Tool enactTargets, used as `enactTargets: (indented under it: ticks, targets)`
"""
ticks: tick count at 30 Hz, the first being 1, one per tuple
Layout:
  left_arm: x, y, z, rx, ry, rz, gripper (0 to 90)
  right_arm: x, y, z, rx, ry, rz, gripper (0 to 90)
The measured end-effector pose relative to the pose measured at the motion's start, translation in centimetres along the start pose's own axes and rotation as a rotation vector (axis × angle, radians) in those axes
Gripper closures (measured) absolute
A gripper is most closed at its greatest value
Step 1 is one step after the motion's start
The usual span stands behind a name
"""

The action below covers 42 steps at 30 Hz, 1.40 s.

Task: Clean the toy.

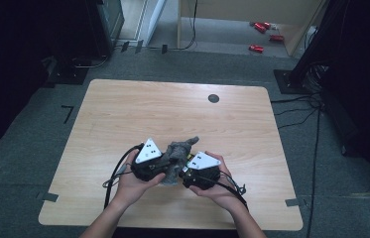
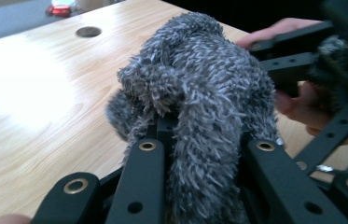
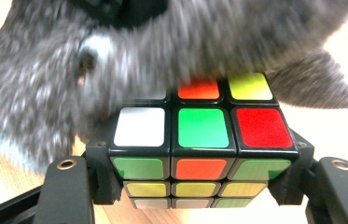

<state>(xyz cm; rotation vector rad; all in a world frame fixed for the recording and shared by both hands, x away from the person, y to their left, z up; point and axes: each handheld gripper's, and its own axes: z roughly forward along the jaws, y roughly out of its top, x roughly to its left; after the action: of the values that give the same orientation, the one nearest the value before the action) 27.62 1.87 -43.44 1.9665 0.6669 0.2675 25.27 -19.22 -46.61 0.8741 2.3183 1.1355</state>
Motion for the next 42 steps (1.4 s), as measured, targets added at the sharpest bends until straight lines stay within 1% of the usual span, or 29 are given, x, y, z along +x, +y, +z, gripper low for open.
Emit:
enactTargets:
  ticks: [2,4,5,7,9,11,13,15,17,19,20,21,23,24,26,28,29,30,31,32,34,35,36,37,38,39,40,41,42]
  targets:
    - [-0.2,0.0,-0.1,-0.006,-0.01,0.005,77.1,0.0,0.0,0.0,-0.003,0.003,0.001,34.6]
    - [-1.1,0.1,0.1,-0.016,-0.055,0.041,76.6,0.0,0.1,0.1,-0.007,0.005,-0.004,34.6]
    - [-2.1,0.1,0.5,-0.006,-0.041,0.086,76.4,0.0,0.1,0.1,-0.005,0.002,-0.004,34.6]
    - [-2.1,0.2,0.6,0.003,-0.031,0.084,76.4,0.1,0.1,0.2,0.0,-0.005,-0.006,34.6]
    - [-1.2,0.2,0.6,0.003,-0.019,0.023,76.8,-0.1,0.0,0.1,0.006,-0.009,-0.005,34.6]
    - [-0.3,0.0,0.3,0.01,0.023,-0.011,76.9,-0.1,0.0,0.1,0.008,-0.013,-0.005,34.6]
    - [0.3,-0.1,0.2,0.016,0.032,-0.047,77.0,0.0,0.0,0.1,0.008,-0.008,-0.003,34.6]
    - [-0.2,-0.1,0.1,0.008,0.013,-0.033,77.0,0.1,0.1,0.3,0.007,-0.006,-0.005,34.6]
    - [-1.2,0.1,0.2,-0.008,-0.06,0.006,76.3,0.2,0.1,0.3,0.002,0.001,-0.004,34.6]
    - [-1.9,0.2,0.5,-0.002,-0.041,0.049,75.9,0.1,0.2,0.2,-0.002,0.001,-0.005,34.6]
    - [-1.3,0.2,0.7,-0.006,-0.055,0.002,76.0,0.0,0.1,0.1,0.003,-0.007,-0.009,34.6]
    - [-1.3,0.2,0.7,-0.006,-0.055,0.002,76.1,0.0,0.1,0.1,0.003,-0.007,-0.009,34.6]
    - [0.3,-0.2,0.3,0.005,0.003,-0.052,76.6,0.0,0.0,0.0,0.01,-0.014,-0.002,34.6]
    - [0.3,-0.2,0.3,0.005,0.003,-0.052,76.7,0.0,0.0,0.0,0.01,-0.014,-0.002,34.6]
    - [0.8,-0.3,0.0,0.003,0.011,-0.082,76.8,0.0,0.0,0.1,0.006,-0.009,0.001,34.6]
    - [0.4,-0.2,0.0,-0.002,0.001,-0.075,76.8,0.1,0.1,0.2,0.002,-0.002,-0.001,34.5]
    - [-0.6,0.0,0.1,-0.015,-0.055,-0.048,76.5,0.2,0.2,0.2,0.001,0.001,0.002,34.6]
    - [-1.1,0.1,0.3,-0.014,-0.072,-0.019,76.0,0.2,0.2,0.2,-0.001,0.001,0.001,34.6]
    - [-1.1,0.1,0.3,-0.014,-0.072,-0.019,75.8,0.2,0.2,0.2,-0.001,0.0,0.001,34.6]
    - [-1.6,0.1,0.4,-0.011,-0.066,0.012,76.0,0.1,0.2,0.1,0.0,0.001,0.004,34.6]
    - [-1.3,0.2,0.6,-0.007,-0.048,0.006,76.8,0.0,0.1,0.0,0.0,-0.01,-0.002,34.6]
    - [-0.8,0.1,0.5,-0.006,-0.037,-0.01,76.8,0.0,0.1,0.0,0.0,-0.01,-0.002,34.6]
    - [0.4,-0.1,0.0,-0.005,0.001,-0.041,77.3,-0.1,0.1,-0.1,-0.003,-0.014,0.001,34.6]
    - [0.4,-0.1,0.0,-0.005,0.001,-0.041,77.5,-0.1,0.1,-0.1,-0.003,-0.014,0.001,34.6]
    - [1.8,-0.3,-0.8,-0.026,-0.004,-0.078,77.6,-0.3,0.0,-0.3,-0.018,-0.004,0.004,34.5]
    - [2.5,-0.5,-1.3,-0.045,-0.027,-0.097,77.6,-0.5,0.0,-0.5,-0.036,-0.002,0.009,34.5]
    - [3.2,-0.6,-1.7,-0.074,-0.068,-0.122,77.6,-0.7,0.1,-0.8,-0.056,0.001,0.016,34.6]
    - [3.2,-0.6,-1.7,-0.074,-0.068,-0.122,77.7,-0.7,0.1,-0.8,-0.056,0.001,0.016,34.6]
    - [4.4,-0.9,-2.5,-0.141,-0.148,-0.183,77.7,-1.3,0.2,-1.4,-0.095,0.012,0.037,34.6]
